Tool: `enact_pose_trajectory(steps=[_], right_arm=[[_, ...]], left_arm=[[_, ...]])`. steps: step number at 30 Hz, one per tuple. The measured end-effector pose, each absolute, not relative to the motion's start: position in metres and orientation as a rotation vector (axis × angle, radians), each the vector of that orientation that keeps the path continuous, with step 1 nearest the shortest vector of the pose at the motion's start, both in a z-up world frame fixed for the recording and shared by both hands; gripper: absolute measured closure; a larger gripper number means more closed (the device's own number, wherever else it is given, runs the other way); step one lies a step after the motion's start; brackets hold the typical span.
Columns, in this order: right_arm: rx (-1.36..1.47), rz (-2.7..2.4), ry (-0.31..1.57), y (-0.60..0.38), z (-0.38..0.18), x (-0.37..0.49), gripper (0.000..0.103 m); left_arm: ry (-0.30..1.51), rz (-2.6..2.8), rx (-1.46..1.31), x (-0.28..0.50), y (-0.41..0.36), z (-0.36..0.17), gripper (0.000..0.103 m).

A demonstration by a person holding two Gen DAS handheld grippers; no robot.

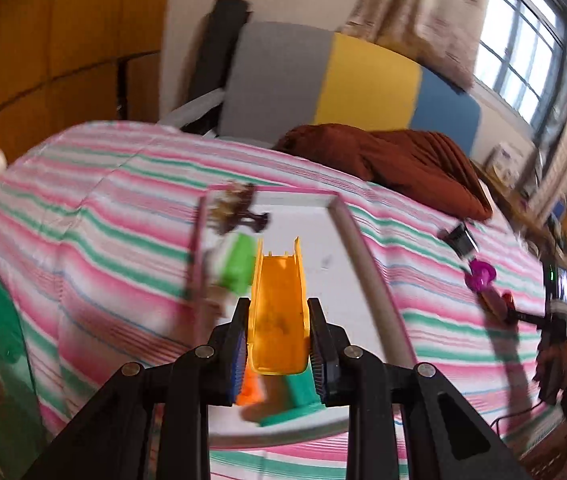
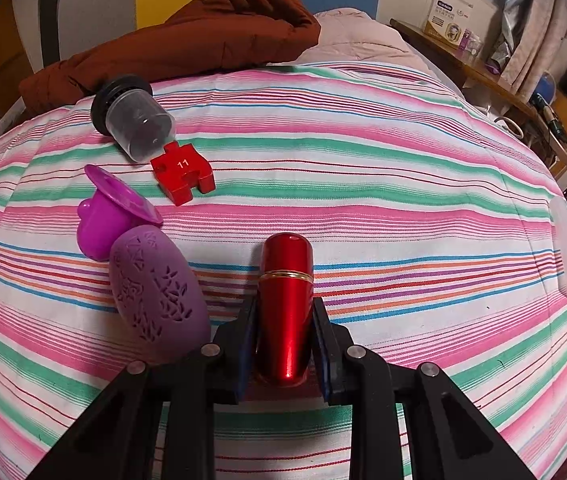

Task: Organize rigid objects
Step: 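Carry the orange chute into the tray and open the left tool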

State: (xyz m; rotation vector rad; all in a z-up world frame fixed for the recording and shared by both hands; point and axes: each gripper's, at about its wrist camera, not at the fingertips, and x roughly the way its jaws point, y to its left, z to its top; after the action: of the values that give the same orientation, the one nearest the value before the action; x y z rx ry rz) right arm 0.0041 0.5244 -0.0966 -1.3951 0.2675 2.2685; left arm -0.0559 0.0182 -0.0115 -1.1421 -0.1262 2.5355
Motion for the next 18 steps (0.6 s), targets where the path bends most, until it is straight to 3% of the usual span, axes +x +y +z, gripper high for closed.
enact_pose_trajectory(steps=[9,18], right_arm=[[-1.397,2.270,0.261,0.524,-0.097,0.004,0.077],[-1.401,2.267,0.247,0.524,-0.097,0.003,0.077]], left_arm=[[-0.266,2.419,-1.222,-0.091,0.020,-0.019,0.077],[-0.009,2.358,-1.379,-0.126,0.070,-0.063,0.077]])
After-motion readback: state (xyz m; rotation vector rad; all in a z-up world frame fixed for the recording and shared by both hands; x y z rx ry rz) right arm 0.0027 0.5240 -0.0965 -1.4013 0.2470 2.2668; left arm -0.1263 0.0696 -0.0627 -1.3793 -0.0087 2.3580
